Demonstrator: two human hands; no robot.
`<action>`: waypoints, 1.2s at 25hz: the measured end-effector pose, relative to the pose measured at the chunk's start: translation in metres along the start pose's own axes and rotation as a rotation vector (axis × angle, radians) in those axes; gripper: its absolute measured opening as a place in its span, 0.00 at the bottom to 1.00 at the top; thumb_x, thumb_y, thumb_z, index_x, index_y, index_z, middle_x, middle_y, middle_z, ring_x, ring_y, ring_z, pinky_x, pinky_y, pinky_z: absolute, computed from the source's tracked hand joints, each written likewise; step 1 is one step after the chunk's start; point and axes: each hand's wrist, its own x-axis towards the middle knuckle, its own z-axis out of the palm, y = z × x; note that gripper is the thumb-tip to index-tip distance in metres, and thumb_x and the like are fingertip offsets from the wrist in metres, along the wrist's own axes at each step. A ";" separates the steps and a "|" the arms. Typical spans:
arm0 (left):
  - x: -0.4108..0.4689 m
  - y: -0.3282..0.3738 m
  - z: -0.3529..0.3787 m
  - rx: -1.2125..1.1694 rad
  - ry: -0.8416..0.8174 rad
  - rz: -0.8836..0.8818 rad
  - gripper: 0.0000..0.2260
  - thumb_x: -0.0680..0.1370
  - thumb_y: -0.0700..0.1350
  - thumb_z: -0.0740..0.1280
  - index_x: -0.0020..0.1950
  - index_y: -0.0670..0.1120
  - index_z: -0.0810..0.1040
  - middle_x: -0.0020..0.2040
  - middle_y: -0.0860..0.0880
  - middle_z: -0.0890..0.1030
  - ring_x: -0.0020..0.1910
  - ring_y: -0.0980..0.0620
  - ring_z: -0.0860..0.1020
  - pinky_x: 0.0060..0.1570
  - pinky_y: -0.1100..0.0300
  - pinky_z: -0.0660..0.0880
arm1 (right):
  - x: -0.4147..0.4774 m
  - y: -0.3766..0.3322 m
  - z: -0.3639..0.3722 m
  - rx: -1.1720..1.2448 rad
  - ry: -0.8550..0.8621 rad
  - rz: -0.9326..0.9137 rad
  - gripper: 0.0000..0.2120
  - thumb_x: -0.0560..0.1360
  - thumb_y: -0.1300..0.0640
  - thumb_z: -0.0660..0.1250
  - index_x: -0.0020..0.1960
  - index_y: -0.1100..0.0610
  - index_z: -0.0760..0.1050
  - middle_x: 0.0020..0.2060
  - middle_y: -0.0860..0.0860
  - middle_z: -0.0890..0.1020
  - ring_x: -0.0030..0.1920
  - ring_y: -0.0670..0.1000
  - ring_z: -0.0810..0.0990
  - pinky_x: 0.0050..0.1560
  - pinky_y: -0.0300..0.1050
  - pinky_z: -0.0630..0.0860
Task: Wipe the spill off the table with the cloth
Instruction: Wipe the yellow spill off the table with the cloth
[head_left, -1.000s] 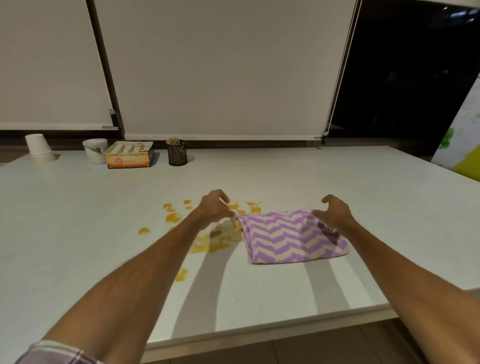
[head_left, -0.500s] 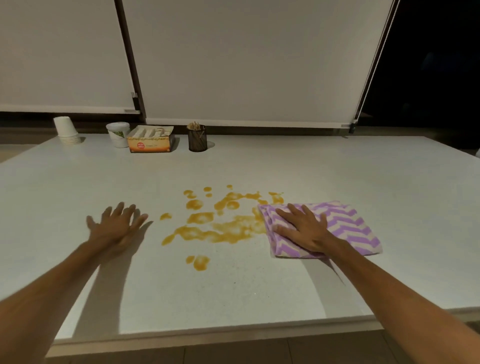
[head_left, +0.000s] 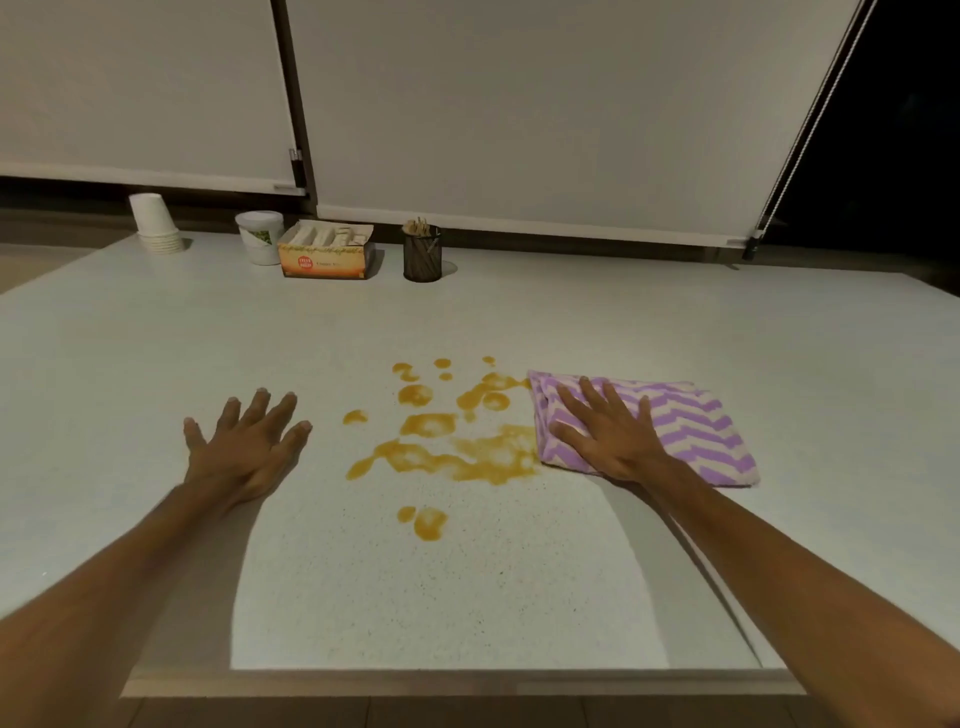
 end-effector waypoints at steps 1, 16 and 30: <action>0.002 -0.002 0.002 -0.011 0.007 -0.002 0.35 0.74 0.71 0.39 0.79 0.60 0.50 0.81 0.51 0.50 0.80 0.43 0.48 0.71 0.32 0.41 | -0.005 0.007 0.004 -0.025 0.027 -0.004 0.41 0.65 0.22 0.30 0.76 0.34 0.43 0.79 0.43 0.45 0.79 0.52 0.42 0.71 0.72 0.37; -0.002 0.002 0.001 -0.004 0.006 -0.023 0.33 0.75 0.70 0.39 0.79 0.61 0.48 0.81 0.52 0.47 0.80 0.45 0.45 0.72 0.34 0.39 | 0.052 0.008 -0.008 -0.051 -0.023 -0.033 0.40 0.65 0.23 0.34 0.75 0.33 0.45 0.79 0.42 0.48 0.79 0.52 0.47 0.71 0.73 0.43; 0.002 0.001 -0.001 -0.024 -0.004 -0.027 0.31 0.76 0.69 0.41 0.78 0.61 0.48 0.81 0.53 0.46 0.80 0.47 0.44 0.72 0.33 0.39 | 0.129 -0.025 -0.014 -0.017 -0.061 -0.036 0.38 0.67 0.23 0.35 0.75 0.33 0.44 0.79 0.42 0.47 0.79 0.53 0.46 0.70 0.74 0.42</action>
